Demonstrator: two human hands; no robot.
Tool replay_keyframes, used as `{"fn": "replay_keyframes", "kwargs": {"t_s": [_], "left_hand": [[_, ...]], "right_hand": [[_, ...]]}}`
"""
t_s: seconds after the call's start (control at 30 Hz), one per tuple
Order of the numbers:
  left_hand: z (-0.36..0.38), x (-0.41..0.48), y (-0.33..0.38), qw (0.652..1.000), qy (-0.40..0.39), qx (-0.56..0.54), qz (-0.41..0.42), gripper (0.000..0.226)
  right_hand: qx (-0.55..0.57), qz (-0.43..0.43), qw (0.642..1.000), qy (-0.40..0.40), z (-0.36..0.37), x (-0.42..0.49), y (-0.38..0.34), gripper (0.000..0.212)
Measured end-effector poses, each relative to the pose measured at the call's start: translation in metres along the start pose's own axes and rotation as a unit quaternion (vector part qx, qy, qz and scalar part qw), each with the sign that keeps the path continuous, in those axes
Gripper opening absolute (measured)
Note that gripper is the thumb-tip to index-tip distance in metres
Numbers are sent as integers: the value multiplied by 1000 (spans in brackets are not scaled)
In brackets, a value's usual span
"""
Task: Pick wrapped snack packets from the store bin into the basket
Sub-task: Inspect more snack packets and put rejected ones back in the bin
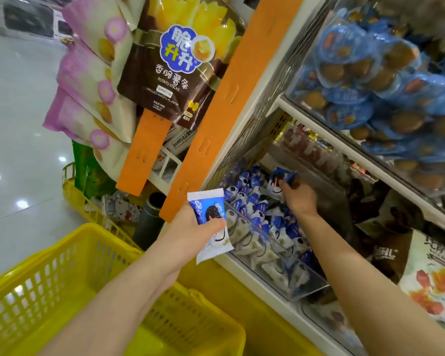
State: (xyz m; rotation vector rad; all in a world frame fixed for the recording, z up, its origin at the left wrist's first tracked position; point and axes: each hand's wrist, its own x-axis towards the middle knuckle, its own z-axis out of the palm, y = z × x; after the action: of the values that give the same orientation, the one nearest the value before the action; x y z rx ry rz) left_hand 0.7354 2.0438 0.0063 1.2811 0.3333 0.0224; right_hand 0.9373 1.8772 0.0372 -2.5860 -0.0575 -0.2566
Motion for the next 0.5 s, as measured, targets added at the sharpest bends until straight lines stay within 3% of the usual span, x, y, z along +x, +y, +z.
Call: {"fn": "replay_keyframes", "kwargs": {"t_s": [0.33,0.5], "left_hand": [[2,2,3,1000,-8,3,6,39],[2,5,1,1000,0,7,6,43]], "right_hand": [[-179,35,963,-198,7,25,-3,47],[-192,56,955,-220,8,32,-7,45]]}}
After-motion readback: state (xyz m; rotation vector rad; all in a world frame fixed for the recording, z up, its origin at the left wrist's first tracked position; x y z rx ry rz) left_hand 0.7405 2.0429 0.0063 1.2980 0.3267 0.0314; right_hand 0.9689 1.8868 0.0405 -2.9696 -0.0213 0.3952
